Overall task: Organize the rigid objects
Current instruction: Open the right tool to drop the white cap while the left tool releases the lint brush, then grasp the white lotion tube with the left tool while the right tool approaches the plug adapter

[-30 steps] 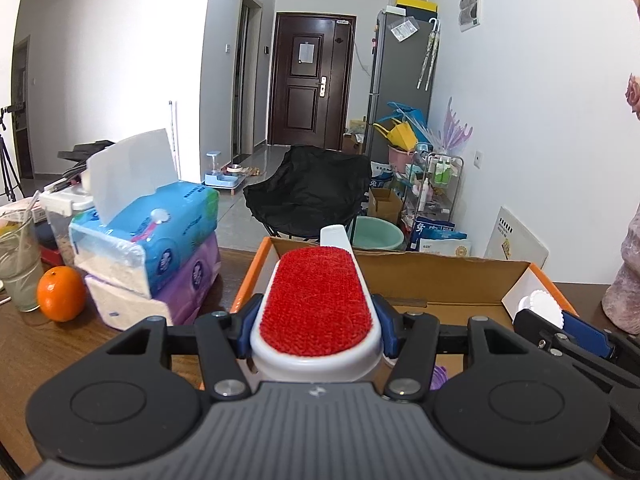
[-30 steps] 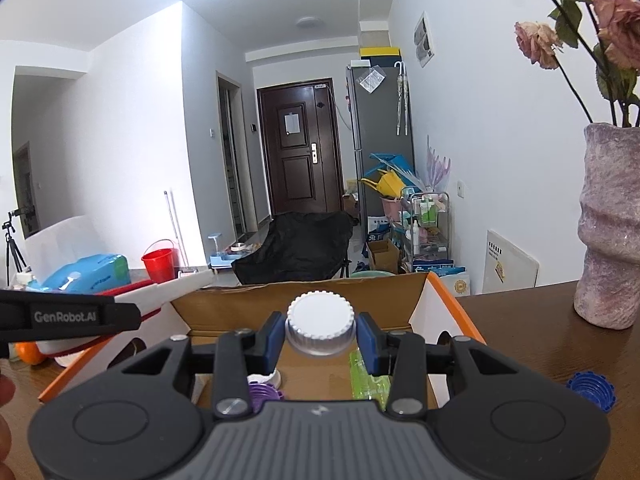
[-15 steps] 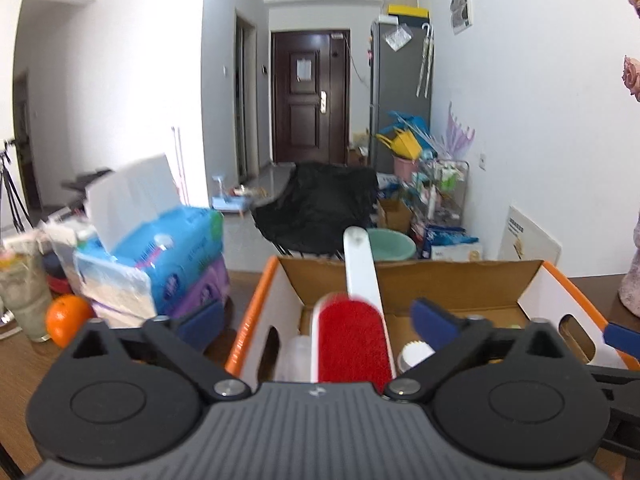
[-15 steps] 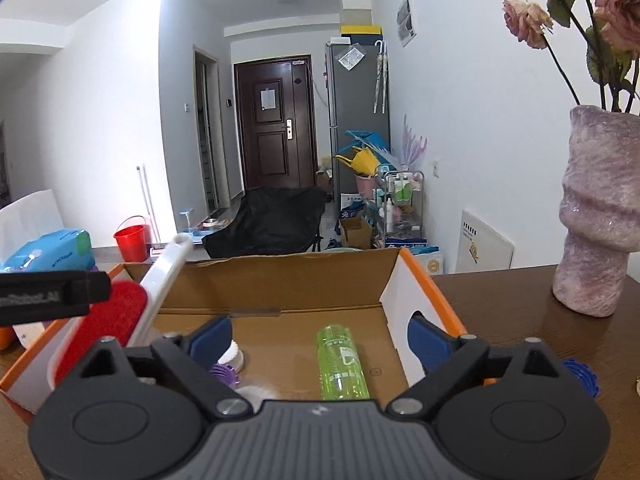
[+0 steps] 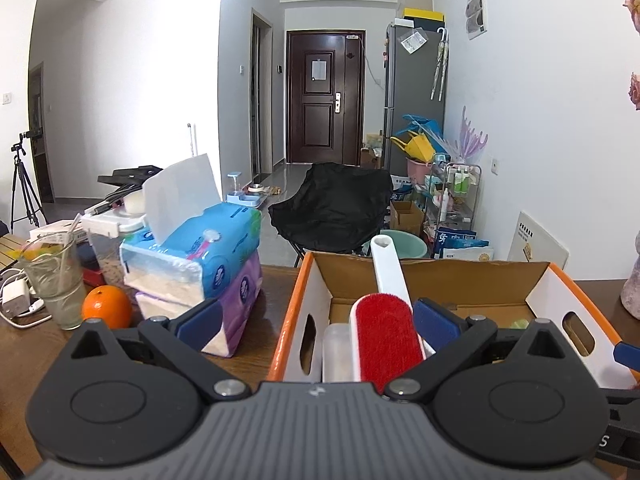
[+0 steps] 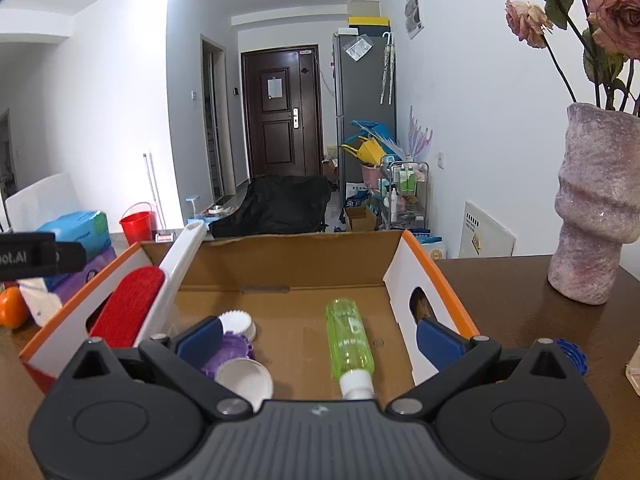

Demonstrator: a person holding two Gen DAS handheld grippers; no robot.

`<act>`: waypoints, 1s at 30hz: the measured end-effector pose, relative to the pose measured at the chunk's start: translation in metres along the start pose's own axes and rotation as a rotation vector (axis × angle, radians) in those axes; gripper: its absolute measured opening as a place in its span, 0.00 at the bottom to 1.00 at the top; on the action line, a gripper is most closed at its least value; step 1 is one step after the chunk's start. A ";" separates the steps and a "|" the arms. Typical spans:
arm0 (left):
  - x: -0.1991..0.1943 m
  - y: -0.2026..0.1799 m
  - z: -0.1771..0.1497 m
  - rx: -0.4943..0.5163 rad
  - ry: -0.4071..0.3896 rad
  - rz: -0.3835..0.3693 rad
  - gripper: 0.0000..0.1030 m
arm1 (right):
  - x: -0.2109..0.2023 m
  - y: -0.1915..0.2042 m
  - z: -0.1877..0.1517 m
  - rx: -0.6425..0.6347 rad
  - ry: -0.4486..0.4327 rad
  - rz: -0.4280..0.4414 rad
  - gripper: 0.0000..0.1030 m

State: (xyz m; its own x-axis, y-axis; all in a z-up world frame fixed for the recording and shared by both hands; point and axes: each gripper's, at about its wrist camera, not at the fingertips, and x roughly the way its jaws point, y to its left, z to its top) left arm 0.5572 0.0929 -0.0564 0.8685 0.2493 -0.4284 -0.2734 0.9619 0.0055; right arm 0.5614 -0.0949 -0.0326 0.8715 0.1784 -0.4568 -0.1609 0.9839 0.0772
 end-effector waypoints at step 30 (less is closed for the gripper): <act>-0.088 0.019 -0.059 -0.009 0.014 0.057 1.00 | -0.097 -0.051 -0.044 0.010 -0.009 -0.038 1.00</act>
State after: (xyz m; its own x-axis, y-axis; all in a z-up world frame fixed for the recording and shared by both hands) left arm 0.4514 0.0827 -0.0723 0.8455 0.3023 -0.4402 -0.3264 0.9450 0.0219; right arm 0.4649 -0.1631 -0.0314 0.8811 0.1413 -0.4512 -0.1236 0.9900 0.0687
